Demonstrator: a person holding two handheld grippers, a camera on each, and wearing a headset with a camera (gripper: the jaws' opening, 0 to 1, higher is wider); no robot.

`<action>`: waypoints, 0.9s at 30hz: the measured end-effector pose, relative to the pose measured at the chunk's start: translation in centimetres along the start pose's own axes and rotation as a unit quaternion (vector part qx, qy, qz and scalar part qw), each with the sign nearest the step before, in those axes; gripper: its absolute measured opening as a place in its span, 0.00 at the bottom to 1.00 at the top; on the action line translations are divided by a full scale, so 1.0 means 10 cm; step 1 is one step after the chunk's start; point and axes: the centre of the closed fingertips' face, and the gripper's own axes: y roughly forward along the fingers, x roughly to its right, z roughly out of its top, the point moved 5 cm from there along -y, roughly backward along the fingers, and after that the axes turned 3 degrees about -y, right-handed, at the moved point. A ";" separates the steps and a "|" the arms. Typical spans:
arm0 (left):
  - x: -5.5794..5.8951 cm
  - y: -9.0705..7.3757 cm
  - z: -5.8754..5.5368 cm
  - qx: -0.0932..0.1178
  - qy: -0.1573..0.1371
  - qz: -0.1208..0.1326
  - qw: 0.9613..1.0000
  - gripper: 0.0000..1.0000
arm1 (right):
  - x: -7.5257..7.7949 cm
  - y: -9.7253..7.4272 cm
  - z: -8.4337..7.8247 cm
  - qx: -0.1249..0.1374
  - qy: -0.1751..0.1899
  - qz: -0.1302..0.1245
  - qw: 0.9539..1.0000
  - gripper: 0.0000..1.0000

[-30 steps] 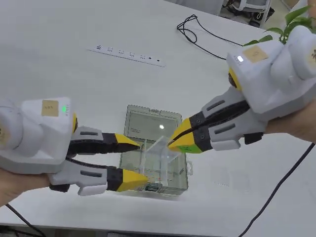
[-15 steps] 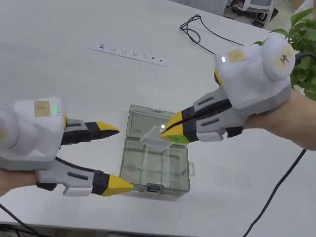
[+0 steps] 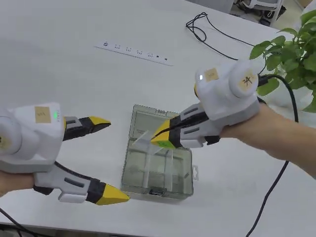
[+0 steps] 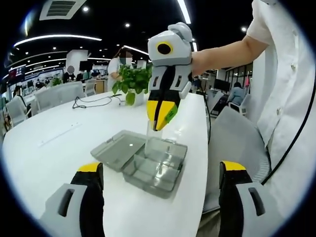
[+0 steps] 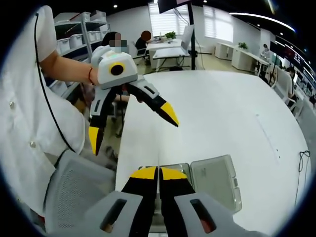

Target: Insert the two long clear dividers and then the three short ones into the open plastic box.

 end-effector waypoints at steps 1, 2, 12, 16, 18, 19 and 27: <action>-0.01 0.00 -0.01 -0.002 -0.002 0.000 1.000 1.00 | 0.01 0.02 -0.02 0.000 0.003 0.000 1.000 0.02; -0.01 0.00 -0.02 -0.002 -0.002 -0.001 1.000 1.00 | 0.01 0.04 -0.03 0.001 0.004 0.000 1.000 0.02; -0.04 0.03 -0.05 -0.006 -0.006 0.003 1.000 1.00 | 0.05 0.22 -0.20 -0.007 0.011 -0.002 1.000 0.02; -0.05 0.03 -0.05 -0.005 -0.008 0.002 1.000 1.00 | 0.07 0.24 -0.24 -0.008 0.015 -0.003 1.000 0.02; -0.05 0.04 -0.06 -0.007 -0.008 0.001 1.000 1.00 | 0.07 0.25 -0.25 -0.007 0.017 -0.003 1.000 0.02; -0.05 0.04 -0.07 -0.009 -0.008 0.001 1.000 1.00 | 0.07 0.26 -0.25 -0.006 0.017 -0.004 1.000 0.02; -0.04 0.05 -0.08 -0.010 -0.010 -0.001 1.000 0.99 | 0.08 0.32 -0.32 -0.009 0.018 -0.005 1.000 0.02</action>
